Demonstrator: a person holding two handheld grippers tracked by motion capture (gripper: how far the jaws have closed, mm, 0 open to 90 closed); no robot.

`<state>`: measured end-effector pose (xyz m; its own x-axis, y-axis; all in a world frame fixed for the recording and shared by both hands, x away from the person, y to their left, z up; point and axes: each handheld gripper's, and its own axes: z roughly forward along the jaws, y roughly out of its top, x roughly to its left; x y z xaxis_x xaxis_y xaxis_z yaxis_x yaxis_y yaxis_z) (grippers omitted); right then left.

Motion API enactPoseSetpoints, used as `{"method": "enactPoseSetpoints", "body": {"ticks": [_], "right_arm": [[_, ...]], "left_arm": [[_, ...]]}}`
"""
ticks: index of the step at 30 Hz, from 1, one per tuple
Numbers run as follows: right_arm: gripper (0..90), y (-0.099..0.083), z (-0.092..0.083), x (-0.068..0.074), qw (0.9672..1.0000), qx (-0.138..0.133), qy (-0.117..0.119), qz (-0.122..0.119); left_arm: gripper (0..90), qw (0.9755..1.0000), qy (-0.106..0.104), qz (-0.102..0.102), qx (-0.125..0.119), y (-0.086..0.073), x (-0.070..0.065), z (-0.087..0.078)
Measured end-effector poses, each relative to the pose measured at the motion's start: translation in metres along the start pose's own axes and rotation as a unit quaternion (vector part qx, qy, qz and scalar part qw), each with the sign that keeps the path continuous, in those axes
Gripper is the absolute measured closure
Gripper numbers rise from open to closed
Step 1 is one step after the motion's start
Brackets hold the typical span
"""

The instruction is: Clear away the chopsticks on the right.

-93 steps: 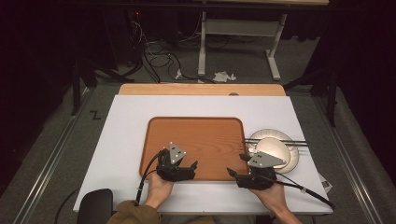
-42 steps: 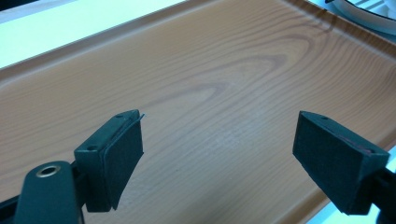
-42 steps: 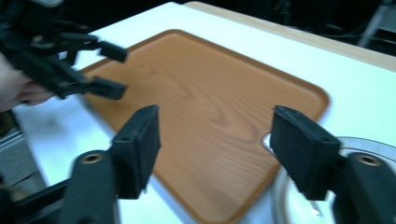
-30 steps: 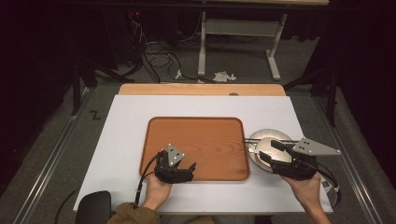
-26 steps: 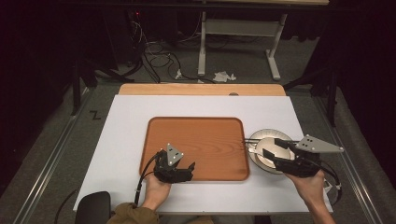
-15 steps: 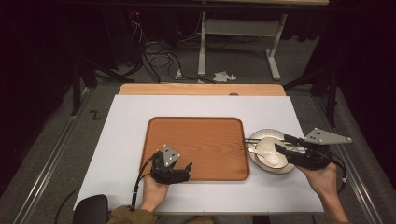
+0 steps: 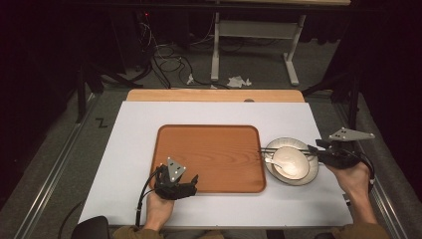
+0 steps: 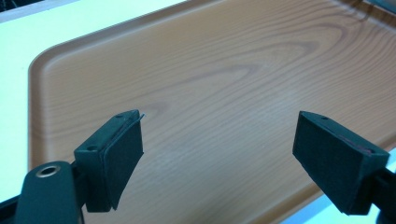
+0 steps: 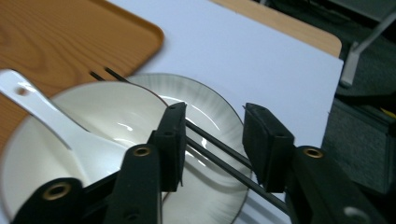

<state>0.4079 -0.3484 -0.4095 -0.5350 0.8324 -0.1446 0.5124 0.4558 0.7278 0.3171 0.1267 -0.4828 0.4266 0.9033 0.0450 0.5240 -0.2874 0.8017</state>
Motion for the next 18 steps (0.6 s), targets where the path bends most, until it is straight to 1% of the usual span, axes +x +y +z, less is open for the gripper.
{"method": "enactPoseSetpoints", "body": {"ticks": [1, 3, 5, 9, 13, 14, 18], "right_arm": [[63.2, -0.001, 0.005, -0.003, 1.0, 0.009, -0.002, -0.004], [64.8, -0.003, 0.014, -0.007, 0.9997, 0.026, -0.004, 0.003], [67.1, -0.005, 0.021, -0.011, 0.9991, 0.041, -0.005, 0.003], [69.6, -0.008, 0.032, -0.016, 0.9982, 0.059, -0.008, -0.002], [72.1, -0.009, 0.041, -0.018, 0.9971, 0.075, -0.01, -0.007], [72.6, -0.009, 0.043, -0.018, 0.9965, 0.083, -0.009, -0.01], [72.7, -0.008, 0.051, -0.019, 0.9949, 0.098, -0.006, -0.024]], "left_arm": [[16.4, 1.0, 0.001, 0.0, 0.0, 0.0, 0.0, -0.001], [16.4, 1.0, 0.002, -0.002, 0.003, -0.002, 0.001, -0.001], [16.4, 1.0, 0.002, -0.001, 0.008, -0.003, 0.001, -0.001], [16.4, 0.9999, 0.005, 0.0, 0.012, -0.005, 0.001, -0.002], [16.4, 0.9999, 0.008, -0.004, 0.014, -0.007, 0.002, -0.004], [16.4, 0.9998, 0.009, -0.005, 0.015, -0.008, 0.003, -0.005], [16.4, 0.9997, 0.015, -0.01, 0.014, -0.01, 0.005, -0.008]]}}
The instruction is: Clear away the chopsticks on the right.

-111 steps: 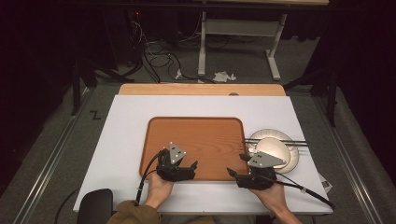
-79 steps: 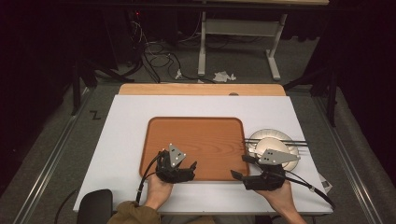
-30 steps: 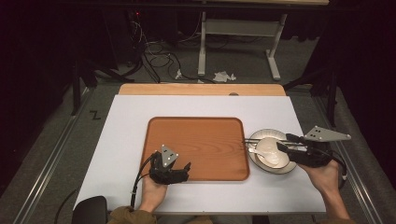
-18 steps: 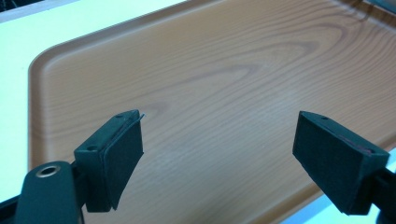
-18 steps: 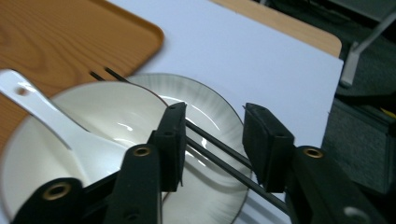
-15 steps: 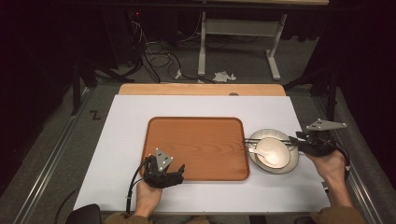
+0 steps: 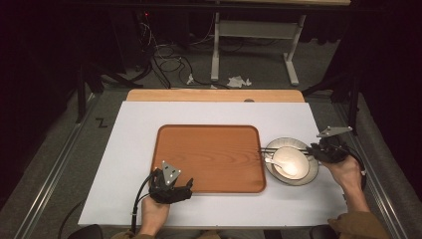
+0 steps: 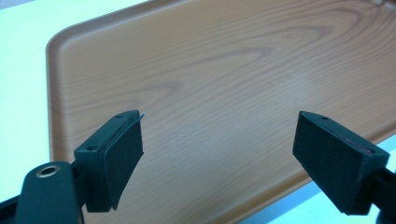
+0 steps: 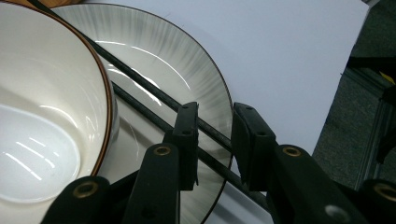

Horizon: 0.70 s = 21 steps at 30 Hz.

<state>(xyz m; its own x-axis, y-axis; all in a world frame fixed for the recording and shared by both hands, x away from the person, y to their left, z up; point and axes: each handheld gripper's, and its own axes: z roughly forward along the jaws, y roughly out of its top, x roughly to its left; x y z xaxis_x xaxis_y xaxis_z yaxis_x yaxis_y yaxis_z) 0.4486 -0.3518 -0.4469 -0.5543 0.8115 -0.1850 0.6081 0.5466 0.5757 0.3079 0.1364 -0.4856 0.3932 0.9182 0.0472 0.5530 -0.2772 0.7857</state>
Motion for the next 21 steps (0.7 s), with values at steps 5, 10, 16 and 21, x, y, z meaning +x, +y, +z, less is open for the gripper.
{"method": "enactPoseSetpoints", "body": {"ticks": [5, 10, 16, 21], "right_arm": [[72.7, 0.004, 0.006, -0.001, 0.9999, 0.011, 0.008, -0.007], [72.7, 0.006, 0.012, -0.002, 0.9997, 0.015, 0.017, -0.01], [75.5, 0.008, 0.016, -0.002, 0.9994, 0.021, 0.025, -0.013], [78.7, 0.008, 0.017, -0.003, 0.9995, 0.018, 0.025, -0.008]], "left_arm": [[16.4, 0.9999, 0.009, -0.004, -0.003, -0.003, 0.001, -0.003], [16.4, 0.9999, 0.015, -0.008, -0.003, -0.004, 0.002, -0.005], [16.4, 0.9998, 0.018, -0.011, -0.005, -0.005, 0.003, -0.006], [16.4, 0.9998, 0.018, -0.01, -0.004, -0.005, 0.002, -0.006]]}}
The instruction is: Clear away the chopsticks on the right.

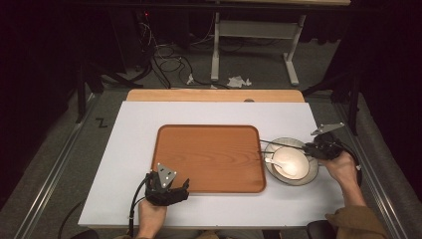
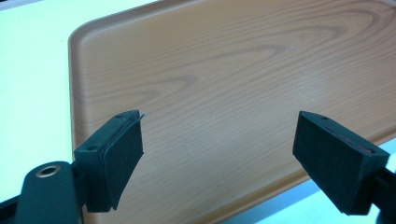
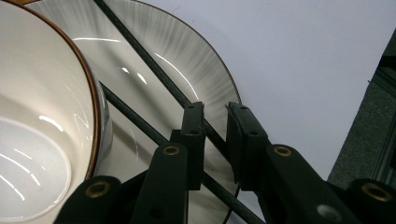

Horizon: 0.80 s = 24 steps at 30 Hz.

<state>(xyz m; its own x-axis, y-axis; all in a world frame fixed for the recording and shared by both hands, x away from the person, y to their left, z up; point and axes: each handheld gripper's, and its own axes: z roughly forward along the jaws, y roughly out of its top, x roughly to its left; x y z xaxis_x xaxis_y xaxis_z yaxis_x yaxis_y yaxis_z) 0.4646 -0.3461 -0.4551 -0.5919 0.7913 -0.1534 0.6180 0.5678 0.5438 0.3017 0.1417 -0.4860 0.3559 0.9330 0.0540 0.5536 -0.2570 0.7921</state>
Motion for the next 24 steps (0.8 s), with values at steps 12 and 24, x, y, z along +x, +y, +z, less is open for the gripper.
{"method": "enactPoseSetpoints", "body": {"ticks": [12, 24], "right_arm": [[76.5, -0.0022, 0.0028, -0.0057, 0.9999, -0.001, 0.015, -0.001], [85.0, -0.0058, 0.0077, -0.0098, 0.9999, -0.003, 0.01, 0.006]], "left_arm": [[16.4, 1.0, 0.002, 0.002, -0.002, -0.0001, 0.0002, -0.0017], [16.4, 1.0, 0.008, 0.001, -0.001, -0.0007, 0.0017, -0.0016]]}}
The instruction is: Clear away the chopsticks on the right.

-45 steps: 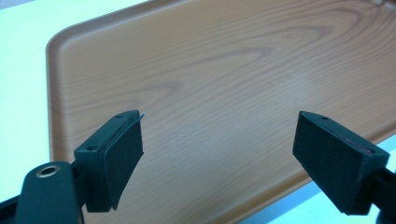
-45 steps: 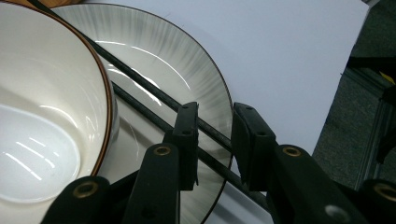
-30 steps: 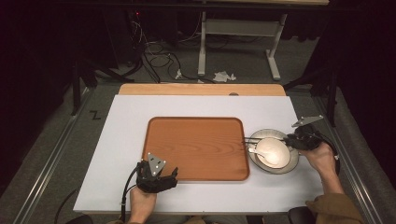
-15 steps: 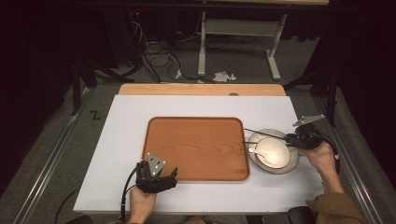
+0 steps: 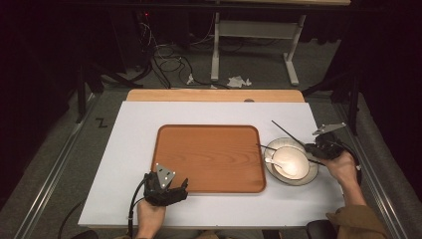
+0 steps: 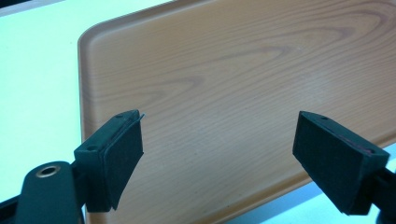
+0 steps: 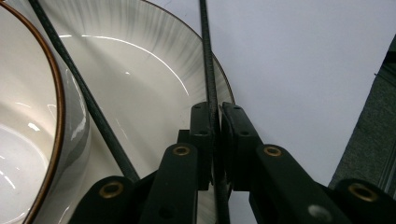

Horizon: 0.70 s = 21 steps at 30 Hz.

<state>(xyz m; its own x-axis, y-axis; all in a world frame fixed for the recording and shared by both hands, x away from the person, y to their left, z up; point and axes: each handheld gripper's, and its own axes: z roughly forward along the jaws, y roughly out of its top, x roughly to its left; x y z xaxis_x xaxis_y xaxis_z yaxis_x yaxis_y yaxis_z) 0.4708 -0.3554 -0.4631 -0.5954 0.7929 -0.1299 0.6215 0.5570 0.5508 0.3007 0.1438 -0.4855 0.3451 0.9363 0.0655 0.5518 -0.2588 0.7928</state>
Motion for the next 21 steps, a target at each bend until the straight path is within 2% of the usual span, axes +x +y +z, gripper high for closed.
{"method": "enactPoseSetpoints", "body": {"ticks": [4, 8, 10, 16, 21], "right_arm": [[85.7, -0.001, 0.0, 0.001, 1.0, -0.003, -0.001, 0.003], [86.0, -0.004, 0.0, -0.001, 0.9996, -0.017, 0.005, 0.021], [86.2, -0.006, -0.001, -0.001, 0.9995, -0.021, 0.002, 0.023], [86.5, -0.012, -0.014, 0.001, 0.9983, -0.049, -0.006, 0.032], [86.6, -0.015, -0.024, 0.008, 0.9977, -0.058, -0.002, 0.036]], "left_arm": [[16.4, 1.0, -0.005, 0.002, 0.003, 0.0, -0.001, 0.001], [16.4, 1.0, -0.009, 0.0, 0.002, 0.001, -0.001, 0.002], [16.4, 0.9999, -0.014, 0.0, 0.003, 0.002, -0.001, 0.003], [16.4, 0.9997, -0.025, 0.009, 0.004, 0.006, -0.005, 0.008], [16.4, 0.9993, -0.034, 0.013, 0.005, 0.01, -0.008, 0.015]]}}
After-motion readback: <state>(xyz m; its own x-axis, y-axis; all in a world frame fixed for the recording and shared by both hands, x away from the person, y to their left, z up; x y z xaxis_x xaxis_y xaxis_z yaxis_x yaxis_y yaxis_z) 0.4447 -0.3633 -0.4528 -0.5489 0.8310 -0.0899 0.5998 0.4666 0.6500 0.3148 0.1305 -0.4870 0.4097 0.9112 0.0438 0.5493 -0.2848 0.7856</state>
